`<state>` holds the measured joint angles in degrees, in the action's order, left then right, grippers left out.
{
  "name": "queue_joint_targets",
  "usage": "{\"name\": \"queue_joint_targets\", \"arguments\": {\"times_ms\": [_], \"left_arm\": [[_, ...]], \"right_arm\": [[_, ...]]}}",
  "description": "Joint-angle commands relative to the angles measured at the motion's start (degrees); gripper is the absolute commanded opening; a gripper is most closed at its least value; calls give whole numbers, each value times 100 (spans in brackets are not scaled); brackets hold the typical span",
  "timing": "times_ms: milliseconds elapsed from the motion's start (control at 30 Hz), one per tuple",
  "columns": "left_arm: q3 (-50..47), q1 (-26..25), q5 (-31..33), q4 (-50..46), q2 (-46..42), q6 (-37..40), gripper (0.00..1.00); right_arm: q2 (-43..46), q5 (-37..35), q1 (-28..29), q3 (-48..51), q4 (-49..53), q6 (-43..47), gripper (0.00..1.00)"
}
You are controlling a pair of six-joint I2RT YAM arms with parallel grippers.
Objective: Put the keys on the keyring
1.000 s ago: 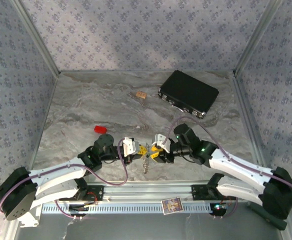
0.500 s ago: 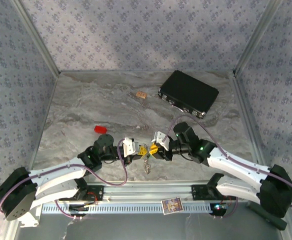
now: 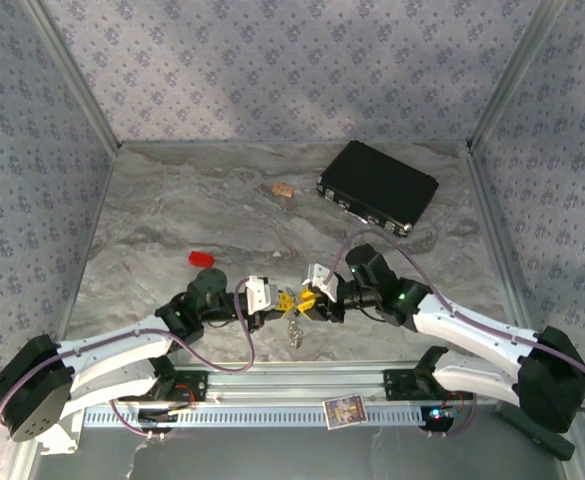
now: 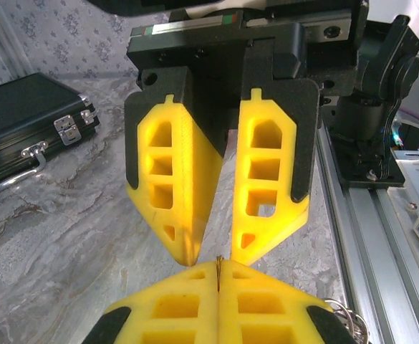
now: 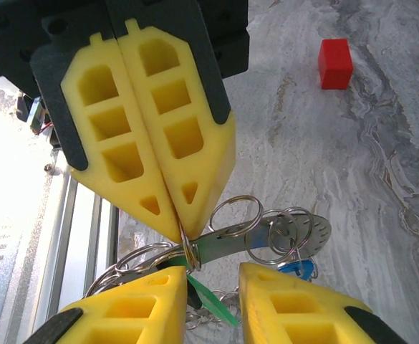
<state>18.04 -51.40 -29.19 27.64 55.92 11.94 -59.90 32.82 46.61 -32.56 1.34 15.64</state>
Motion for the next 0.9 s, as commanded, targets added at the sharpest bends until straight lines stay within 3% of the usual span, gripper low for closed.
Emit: {"name": "queue_joint_targets", "arguments": {"times_ms": [0,633,800,867], "left_arm": [[33,-11,-216,294,-81,98,0],[41,-20,-298,401,-63,-83,0],[23,-33,-231,331,-197,-69,0],[31,-29,-176,274,-216,-69,0]], "right_arm": [[231,26,-64,83,96,-8,26],[-340,556,-4,-74,-580,-239,21],[-478,628,-13,-143,-576,-191,11],[-451,638,-26,-162,-516,-155,1]]}}
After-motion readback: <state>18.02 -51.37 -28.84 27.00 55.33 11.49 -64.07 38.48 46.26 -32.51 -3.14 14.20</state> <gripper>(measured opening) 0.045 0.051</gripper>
